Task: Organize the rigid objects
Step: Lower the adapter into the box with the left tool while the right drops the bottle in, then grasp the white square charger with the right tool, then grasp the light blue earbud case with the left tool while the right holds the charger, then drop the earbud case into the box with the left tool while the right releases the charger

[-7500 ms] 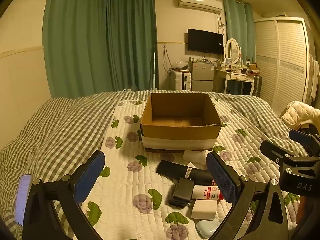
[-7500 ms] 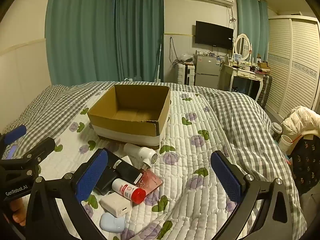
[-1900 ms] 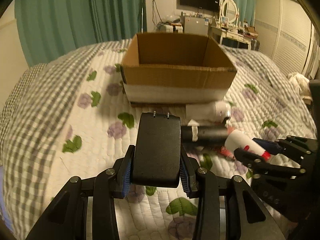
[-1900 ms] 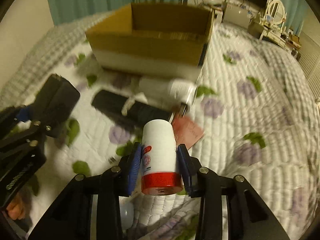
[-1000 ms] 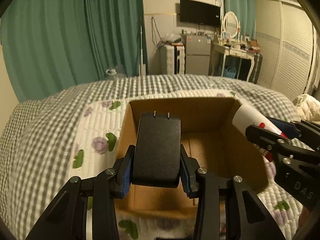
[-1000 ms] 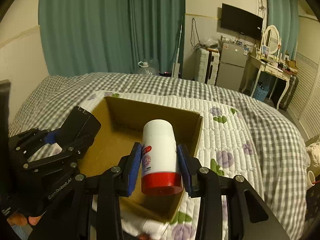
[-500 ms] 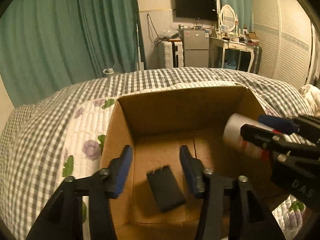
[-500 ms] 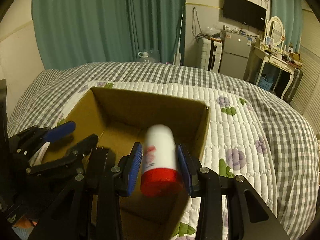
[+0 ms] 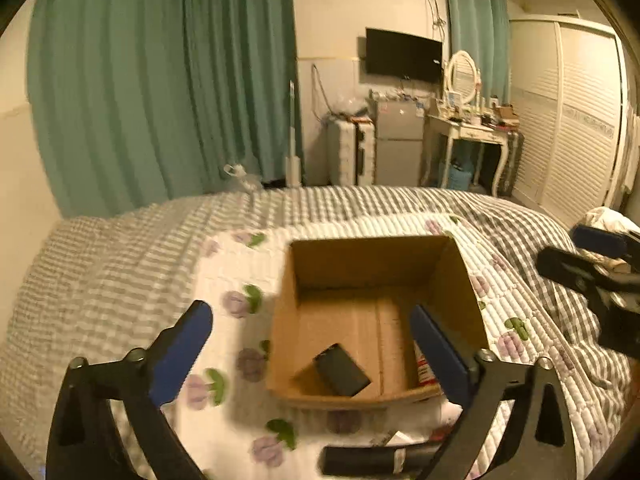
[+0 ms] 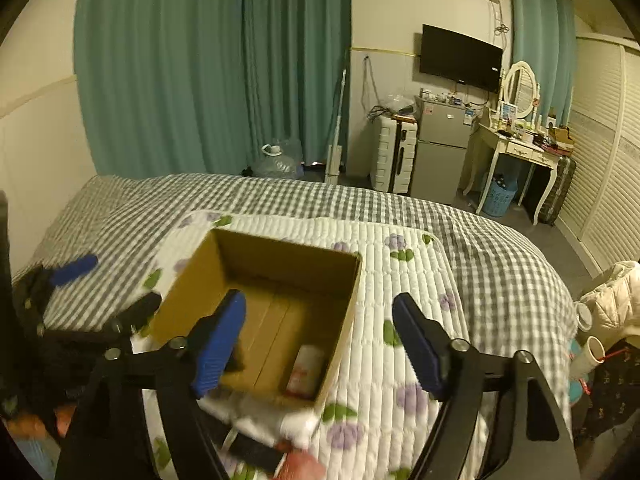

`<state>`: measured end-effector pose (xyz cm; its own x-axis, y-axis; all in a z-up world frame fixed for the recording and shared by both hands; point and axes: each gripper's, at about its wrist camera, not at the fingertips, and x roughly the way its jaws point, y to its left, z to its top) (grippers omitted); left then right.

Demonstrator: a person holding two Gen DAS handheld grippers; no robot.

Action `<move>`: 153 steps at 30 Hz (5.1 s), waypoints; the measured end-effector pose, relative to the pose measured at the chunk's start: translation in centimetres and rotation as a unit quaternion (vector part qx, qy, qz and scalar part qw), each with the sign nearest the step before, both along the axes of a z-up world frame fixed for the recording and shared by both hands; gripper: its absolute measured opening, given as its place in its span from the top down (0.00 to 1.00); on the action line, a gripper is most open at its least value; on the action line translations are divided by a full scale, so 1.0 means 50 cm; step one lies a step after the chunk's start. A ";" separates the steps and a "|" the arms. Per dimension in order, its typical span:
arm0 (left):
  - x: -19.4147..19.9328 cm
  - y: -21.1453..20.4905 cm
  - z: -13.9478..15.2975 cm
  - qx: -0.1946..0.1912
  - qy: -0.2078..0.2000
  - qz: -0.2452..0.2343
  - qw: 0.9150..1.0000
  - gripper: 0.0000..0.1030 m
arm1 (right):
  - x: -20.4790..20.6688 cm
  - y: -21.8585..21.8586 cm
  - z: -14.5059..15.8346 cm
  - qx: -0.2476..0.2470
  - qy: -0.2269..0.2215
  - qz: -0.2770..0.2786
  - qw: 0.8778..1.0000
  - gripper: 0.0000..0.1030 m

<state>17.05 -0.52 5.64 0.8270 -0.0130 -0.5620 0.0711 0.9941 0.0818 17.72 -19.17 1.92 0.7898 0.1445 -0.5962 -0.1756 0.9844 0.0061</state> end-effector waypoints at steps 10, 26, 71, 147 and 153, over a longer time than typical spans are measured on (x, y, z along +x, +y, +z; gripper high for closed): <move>-0.188 0.049 0.055 -0.007 -0.013 0.012 1.000 0.00 | -0.225 0.018 0.046 -0.061 -0.028 0.011 0.998 0.00; -0.240 0.072 -0.184 -0.038 0.070 0.035 0.996 0.00 | -0.250 0.093 -0.330 -0.019 0.164 0.021 0.986 0.05; -0.384 -0.181 -0.414 0.019 0.197 -0.082 0.977 0.32 | -0.339 -0.068 -0.312 -0.019 0.148 -0.035 0.988 0.32; 0.183 -0.088 -0.129 0.001 0.047 -0.055 0.997 0.47 | 0.109 -0.003 -0.057 0.004 -0.019 0.005 1.000 0.33; 0.254 -0.085 -0.222 0.002 0.084 -0.048 0.995 0.47 | 0.212 0.008 -0.127 0.005 0.004 0.004 1.000 0.33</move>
<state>29.76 -4.77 -5.47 0.7169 -0.0846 -0.6920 0.1791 0.9816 0.0656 28.31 -18.78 -4.43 0.7834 0.1572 -0.6014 -0.1843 0.9827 0.0168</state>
